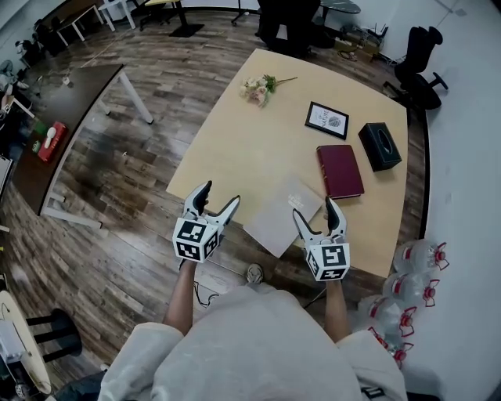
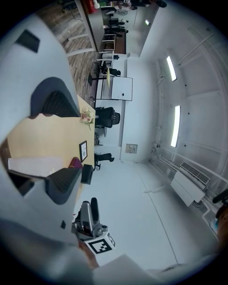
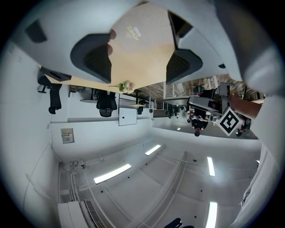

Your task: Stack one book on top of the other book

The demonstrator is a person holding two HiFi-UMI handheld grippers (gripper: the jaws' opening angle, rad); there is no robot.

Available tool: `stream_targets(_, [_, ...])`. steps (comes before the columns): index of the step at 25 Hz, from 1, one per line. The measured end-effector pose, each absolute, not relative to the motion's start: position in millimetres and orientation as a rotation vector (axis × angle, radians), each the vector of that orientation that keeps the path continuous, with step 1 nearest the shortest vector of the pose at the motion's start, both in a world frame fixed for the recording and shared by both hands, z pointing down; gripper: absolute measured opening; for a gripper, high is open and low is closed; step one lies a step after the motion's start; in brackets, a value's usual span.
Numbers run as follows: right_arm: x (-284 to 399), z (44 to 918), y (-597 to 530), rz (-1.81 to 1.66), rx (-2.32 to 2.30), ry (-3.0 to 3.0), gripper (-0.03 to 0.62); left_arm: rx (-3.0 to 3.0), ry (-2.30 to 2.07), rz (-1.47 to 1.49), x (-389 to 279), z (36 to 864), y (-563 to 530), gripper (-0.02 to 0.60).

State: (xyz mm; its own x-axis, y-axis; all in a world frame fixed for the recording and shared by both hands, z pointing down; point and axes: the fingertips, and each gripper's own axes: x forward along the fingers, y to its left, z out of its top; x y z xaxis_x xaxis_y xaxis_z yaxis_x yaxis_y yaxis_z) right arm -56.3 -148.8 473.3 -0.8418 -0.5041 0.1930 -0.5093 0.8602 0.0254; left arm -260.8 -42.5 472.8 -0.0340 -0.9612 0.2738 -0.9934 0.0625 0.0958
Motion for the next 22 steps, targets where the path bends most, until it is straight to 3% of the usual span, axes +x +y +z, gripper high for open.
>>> stream_targets(22, [-45, 487, -207, 0.111, 1.009, -2.751, 0.371, 2.145, -1.868, 0.243, -255, 486, -141, 0.354])
